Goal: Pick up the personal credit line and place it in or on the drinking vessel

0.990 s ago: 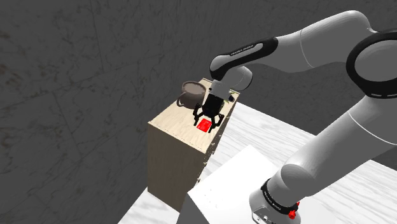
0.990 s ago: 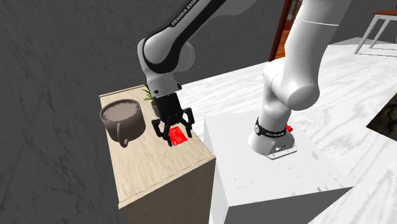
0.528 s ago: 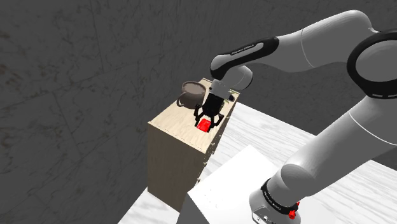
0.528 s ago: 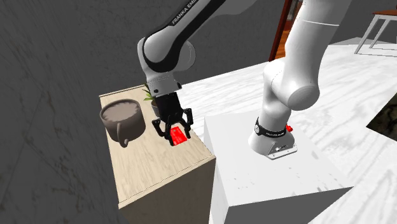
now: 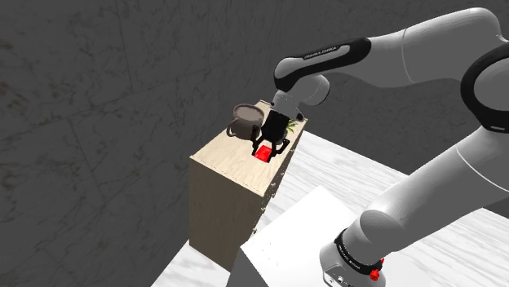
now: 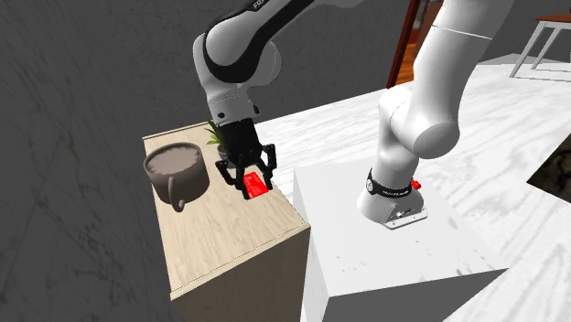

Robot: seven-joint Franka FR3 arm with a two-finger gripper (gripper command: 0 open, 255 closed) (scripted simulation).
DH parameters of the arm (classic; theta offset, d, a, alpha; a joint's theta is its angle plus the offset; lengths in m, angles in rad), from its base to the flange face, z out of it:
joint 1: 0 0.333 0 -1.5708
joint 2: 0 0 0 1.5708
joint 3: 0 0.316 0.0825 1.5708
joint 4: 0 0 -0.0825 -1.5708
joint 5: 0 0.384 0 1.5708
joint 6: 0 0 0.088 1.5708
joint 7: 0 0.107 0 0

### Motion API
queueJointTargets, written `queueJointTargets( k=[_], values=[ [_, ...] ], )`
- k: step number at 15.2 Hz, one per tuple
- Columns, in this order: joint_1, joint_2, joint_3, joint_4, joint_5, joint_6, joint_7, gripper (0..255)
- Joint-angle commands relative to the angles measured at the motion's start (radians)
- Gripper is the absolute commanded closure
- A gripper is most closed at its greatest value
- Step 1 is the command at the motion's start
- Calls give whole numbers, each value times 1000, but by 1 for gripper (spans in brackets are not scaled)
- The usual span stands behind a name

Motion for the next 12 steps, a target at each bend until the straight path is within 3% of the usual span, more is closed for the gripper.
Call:
queueJointTargets(
  k=[1,12],
  values=[
    [-1,-17,-1,9,-5,-24,13,255],
    [-7,-89,-9,87,-30,-159,80,255]
  ],
)
